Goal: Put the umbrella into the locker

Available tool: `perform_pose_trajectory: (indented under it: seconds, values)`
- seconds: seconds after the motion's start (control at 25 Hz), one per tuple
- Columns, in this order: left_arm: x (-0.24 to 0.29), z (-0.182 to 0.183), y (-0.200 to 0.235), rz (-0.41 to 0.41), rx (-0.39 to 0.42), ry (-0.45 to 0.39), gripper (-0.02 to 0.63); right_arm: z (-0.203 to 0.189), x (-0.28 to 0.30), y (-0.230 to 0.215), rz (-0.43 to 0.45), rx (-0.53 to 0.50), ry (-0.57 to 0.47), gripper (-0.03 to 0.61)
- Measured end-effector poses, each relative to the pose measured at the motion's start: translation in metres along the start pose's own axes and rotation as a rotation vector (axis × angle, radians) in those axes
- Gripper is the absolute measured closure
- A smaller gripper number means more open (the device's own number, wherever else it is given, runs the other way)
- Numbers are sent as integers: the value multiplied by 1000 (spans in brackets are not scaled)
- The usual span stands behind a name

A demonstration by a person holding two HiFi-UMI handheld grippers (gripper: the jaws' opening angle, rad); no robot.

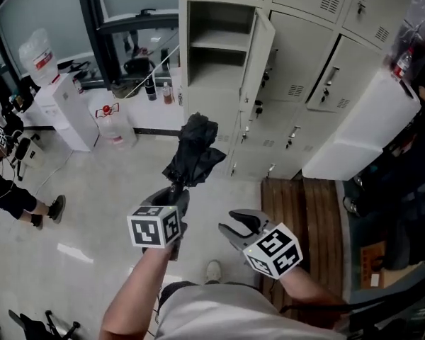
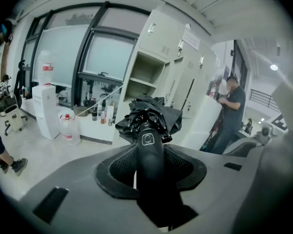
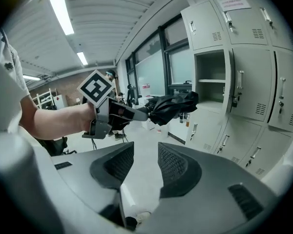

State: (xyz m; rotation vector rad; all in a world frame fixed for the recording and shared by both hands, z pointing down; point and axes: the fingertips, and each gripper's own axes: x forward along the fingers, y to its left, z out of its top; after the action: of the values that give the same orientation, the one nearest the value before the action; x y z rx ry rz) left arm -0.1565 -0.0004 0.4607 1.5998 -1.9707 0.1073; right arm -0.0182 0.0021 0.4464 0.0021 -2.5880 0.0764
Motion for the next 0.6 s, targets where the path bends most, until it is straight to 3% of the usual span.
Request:
perform_pose_trajectory:
  seconds: [0.24, 0.4, 0.6]
  values:
    - [78, 69, 13, 11, -16, -13, 451, 8, 20, -49, 3, 28, 26, 451]
    - [135, 112, 31, -2, -27, -25, 451, 21, 44, -78, -1, 18, 38, 532]
    - [209, 159, 59, -10, -23, -11, 451, 41, 80, -116, -27, 15, 68, 558]
